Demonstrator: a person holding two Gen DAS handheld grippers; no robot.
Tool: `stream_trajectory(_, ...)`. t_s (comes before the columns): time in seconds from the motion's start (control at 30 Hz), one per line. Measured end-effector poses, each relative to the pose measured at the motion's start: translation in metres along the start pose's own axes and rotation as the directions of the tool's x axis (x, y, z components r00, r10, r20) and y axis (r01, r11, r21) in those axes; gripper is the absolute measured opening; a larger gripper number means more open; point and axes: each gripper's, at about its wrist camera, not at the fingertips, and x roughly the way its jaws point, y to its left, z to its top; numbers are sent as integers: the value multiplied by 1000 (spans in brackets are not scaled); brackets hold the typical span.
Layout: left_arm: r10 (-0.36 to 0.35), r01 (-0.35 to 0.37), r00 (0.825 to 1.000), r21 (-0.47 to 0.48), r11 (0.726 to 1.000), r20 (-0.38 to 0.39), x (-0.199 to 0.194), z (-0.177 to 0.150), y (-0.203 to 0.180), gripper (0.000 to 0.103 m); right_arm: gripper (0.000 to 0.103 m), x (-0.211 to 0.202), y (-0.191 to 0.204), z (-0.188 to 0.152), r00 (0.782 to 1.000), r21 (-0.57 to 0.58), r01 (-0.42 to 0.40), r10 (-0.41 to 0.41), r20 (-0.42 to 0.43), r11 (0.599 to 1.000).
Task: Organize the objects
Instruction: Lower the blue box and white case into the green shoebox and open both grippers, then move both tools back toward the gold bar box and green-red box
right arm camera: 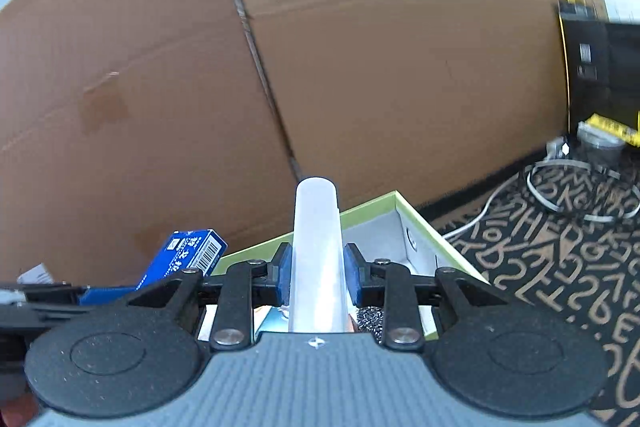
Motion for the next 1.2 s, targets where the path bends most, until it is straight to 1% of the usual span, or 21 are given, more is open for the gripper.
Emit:
stream_trajectory(0.1, 2, -2, 1000, -7, 1000, -18, 17, 1, 2, 56, 31, 16, -4, -6, 1000, 0, 13, -13, -27, 1000)
stream_trajectory(0.2, 10, -10, 1000, 13, 1000, -19, 28, -2, 1, 57, 31, 32, -5, -13, 996, -40, 28, -31, -79, 999)
stream_trajectory(0.23, 7, -7, 1000, 26, 1000, -11, 30, -4, 1, 63, 31, 37, -3, -16, 994, -79, 49, -56, -92, 996)
stream_trajectory(0.27, 8, -8, 1000, 38, 999, 4, 30, -6, 1, 71, 35, 38, 0, -19, 994, -134, 68, -80, -80, 989)
stream_trajectory(0.3, 26, -27, 999, 42, 999, 26, 29, -9, 1, 88, 42, 37, 4, -23, 991, -189, 102, -115, -61, 977)
stream_trajectory(0.33, 45, -48, 997, 44, 998, 58, 25, -12, 1, 96, 64, 36, 6, -25, 990, -222, 125, -137, -39, 967)
stream_trajectory(0.37, 52, -56, 995, 50, 997, 83, 22, -14, 2, 98, 75, 32, 7, -28, 989, -248, 138, -145, -11, 959)
stream_trajectory(0.43, 55, -61, 994, 60, 996, 93, 17, -15, 0, 101, 75, 27, 9, -30, 988, -280, 149, -153, 6, 948)
stream_trajectory(0.5, 66, -71, 993, 51, 996, 94, 13, -15, 0, 103, 75, 22, 8, -31, 989, -270, 145, -151, 0, 952)
stream_trajectory(0.6, 62, -65, 994, 31, 997, 92, 2, -16, 3, 103, 76, 9, 6, -30, 990, -249, 135, -139, 1, 959)
stream_trajectory(0.77, 51, -53, 995, 19, 998, 91, -17, -20, 2, 103, 82, -13, 13, -25, 992, -248, 123, -120, 27, 961)
stream_trajectory(0.93, 40, -41, 995, 9, 999, 92, -48, -27, 3, 103, 88, -33, 28, -24, 995, -253, 91, -80, 52, 963)
stream_trajectory(1.07, 42, -41, 995, -6, 999, 93, -72, -33, 7, 103, 90, -51, 40, -26, 996, -265, 75, -59, 68, 961)
stream_trajectory(1.2, 68, -64, 992, -39, 997, 109, -100, -47, 18, 103, 91, -70, 52, -33, 997, -270, 43, -22, 80, 962)
